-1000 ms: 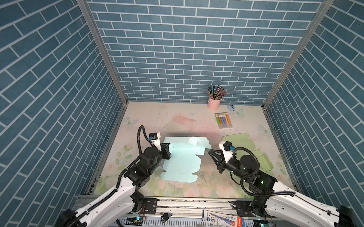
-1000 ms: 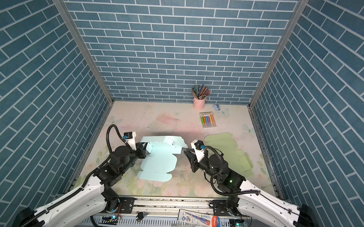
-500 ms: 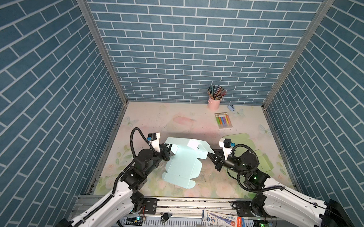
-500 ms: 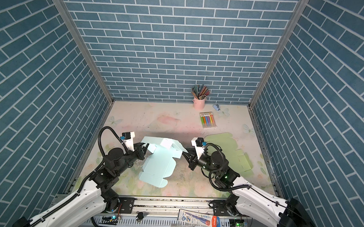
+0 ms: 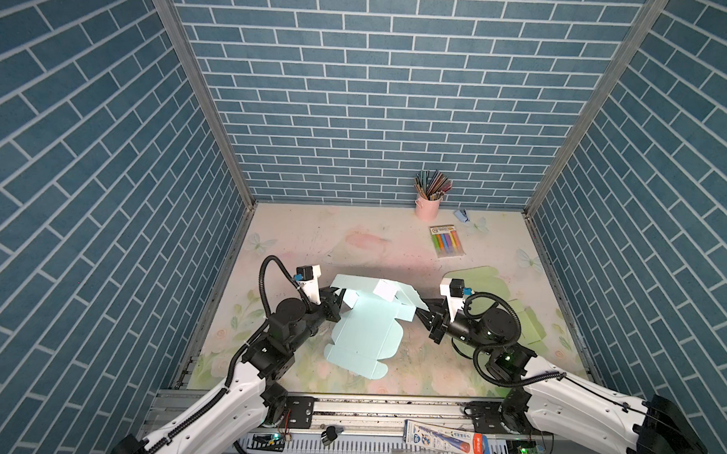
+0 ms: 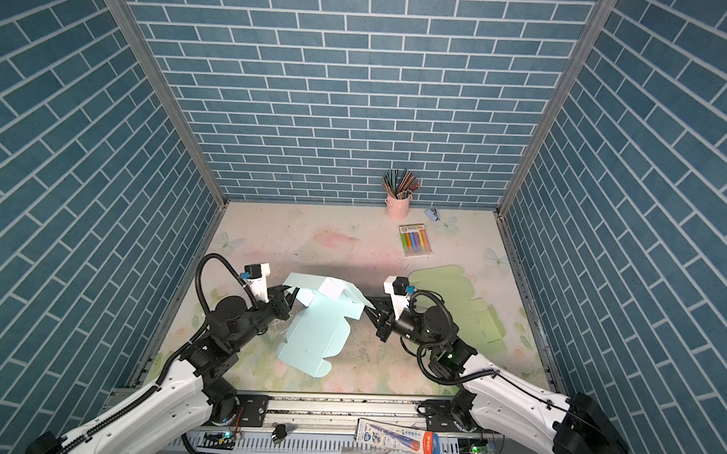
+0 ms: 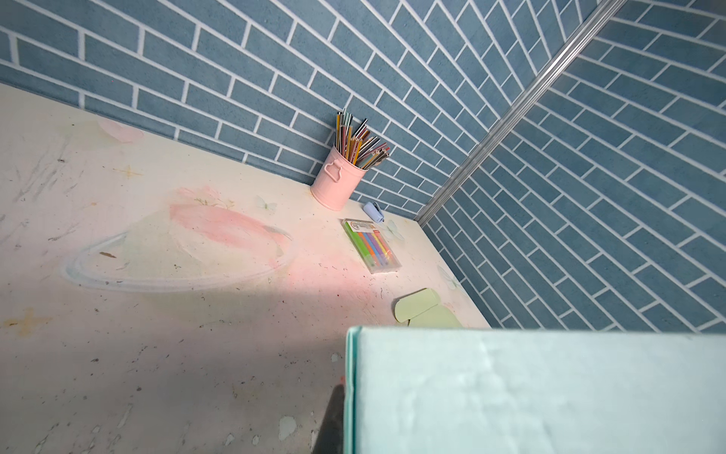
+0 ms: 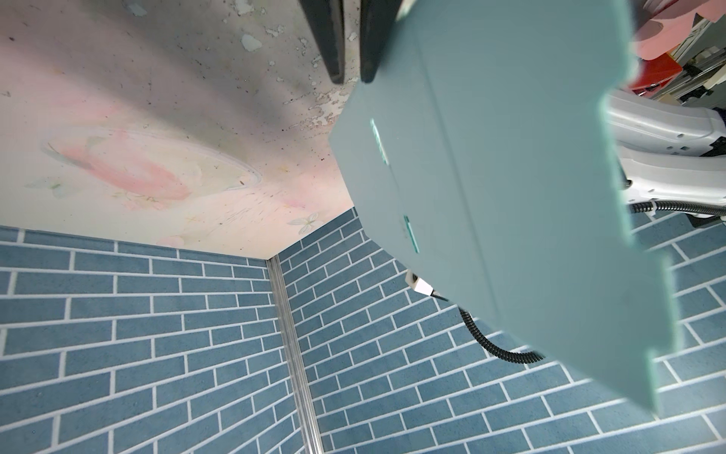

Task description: Fold the paper box

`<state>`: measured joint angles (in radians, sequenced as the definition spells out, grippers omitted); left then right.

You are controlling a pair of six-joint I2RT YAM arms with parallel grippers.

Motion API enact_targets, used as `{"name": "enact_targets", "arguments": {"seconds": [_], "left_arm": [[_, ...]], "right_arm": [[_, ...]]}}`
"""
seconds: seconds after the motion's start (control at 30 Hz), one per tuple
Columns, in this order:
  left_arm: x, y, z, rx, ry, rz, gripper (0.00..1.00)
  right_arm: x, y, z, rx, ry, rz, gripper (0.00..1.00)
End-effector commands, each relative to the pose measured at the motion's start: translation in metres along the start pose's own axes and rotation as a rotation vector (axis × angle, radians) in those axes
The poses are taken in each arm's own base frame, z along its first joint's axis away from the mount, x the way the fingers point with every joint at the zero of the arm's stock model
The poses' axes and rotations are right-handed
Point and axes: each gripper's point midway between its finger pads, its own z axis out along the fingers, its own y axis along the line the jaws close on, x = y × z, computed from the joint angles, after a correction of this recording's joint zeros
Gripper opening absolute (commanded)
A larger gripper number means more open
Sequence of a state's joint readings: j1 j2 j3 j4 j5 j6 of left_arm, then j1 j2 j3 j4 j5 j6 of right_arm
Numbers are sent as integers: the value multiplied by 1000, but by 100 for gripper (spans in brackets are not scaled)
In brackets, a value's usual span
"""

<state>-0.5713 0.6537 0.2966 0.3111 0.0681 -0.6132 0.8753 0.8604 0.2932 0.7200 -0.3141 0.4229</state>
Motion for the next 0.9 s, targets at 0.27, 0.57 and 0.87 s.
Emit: {"name": "enact_targets", "arguments": {"seconds": [0.27, 0.57, 0.87], "left_arm": [[-11, 3, -2, -5, -53, -43, 0], [-1, 10, -1, -22, -36, -47, 0], [5, 13, 2, -24, -21, -45, 0]], "right_arm": [[-17, 19, -1, -85, -51, -6, 11], [-25, 42, 12, -186, -60, -12, 10], [-7, 17, 34, -85, -1, 54, 9]]}}
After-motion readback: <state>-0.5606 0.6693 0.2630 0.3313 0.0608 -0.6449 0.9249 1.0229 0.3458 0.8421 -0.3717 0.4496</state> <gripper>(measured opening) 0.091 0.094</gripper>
